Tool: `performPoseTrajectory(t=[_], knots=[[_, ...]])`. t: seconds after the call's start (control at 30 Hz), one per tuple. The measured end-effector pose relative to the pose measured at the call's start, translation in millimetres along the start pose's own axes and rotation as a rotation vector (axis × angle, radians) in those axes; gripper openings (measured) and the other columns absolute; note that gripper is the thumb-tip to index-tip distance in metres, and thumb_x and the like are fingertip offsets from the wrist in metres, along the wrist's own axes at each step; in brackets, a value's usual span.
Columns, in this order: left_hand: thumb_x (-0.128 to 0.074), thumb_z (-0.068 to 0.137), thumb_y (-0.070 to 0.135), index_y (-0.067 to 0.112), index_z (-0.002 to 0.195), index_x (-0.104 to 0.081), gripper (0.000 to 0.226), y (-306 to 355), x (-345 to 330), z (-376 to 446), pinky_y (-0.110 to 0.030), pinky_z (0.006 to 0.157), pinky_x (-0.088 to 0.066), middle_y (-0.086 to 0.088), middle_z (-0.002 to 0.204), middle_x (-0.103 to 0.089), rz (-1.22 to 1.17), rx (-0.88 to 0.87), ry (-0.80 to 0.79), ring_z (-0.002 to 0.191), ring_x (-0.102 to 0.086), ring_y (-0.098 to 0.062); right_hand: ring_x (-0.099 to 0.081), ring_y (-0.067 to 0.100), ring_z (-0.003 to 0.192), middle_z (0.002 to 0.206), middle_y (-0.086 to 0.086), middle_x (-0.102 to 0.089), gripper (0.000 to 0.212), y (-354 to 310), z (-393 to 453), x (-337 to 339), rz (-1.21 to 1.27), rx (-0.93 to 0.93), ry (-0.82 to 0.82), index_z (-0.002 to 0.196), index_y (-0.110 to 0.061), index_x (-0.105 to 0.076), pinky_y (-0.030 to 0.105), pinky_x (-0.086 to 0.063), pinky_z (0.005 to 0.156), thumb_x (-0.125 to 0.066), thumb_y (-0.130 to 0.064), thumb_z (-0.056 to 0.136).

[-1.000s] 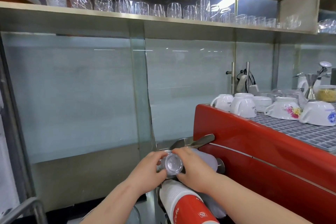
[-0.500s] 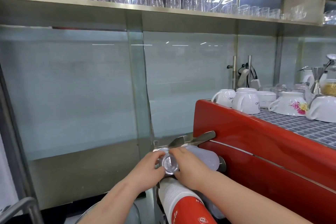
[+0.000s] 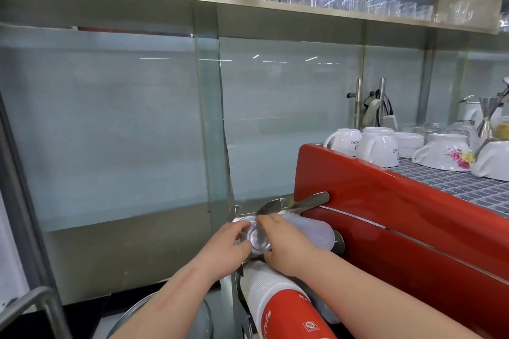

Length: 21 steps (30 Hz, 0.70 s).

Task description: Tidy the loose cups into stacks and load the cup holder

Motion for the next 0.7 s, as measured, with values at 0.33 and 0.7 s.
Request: performPoseTrajectory(t=[0.33,0.7], knots=[[-0.046,0.090,0.024,0.024,0.108,-0.067,0.028,19.1,11.1,-14.0,-0.024,0.072,-0.043,0.005,0.104,-0.066,0.209,-0.080,-0.045,0.092,-0.060,-0.015,-0.054,0.027,0.113,0.123,0.009,-0.052,0.039,-10.8,-4.1,11.8,-0.141,0.000,-0.107,0.123,-0.015,-0.051,0.037,-0.047,0.091,-0.058,-0.027,0.086],[-0.049,0.090,0.056,0.037,0.136,-0.052,0.050,54.9,55.4,-24.4,-0.036,0.109,-0.040,0.008,0.144,-0.054,0.730,-0.013,-0.361,0.129,-0.053,-0.017,-0.061,0.021,0.101,0.133,0.003,-0.056,0.055,-29.7,-1.3,87.3,-0.165,-0.086,-0.551,0.136,-0.022,-0.050,0.035,-0.052,0.090,-0.061,-0.044,0.086]])
Point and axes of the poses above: each hand's wrist, its own z-axis towards the middle knuckle, its own x-axis out of the back of the hand, y = z × x, the point moved 3 cm from there along z, towards the middle knuckle
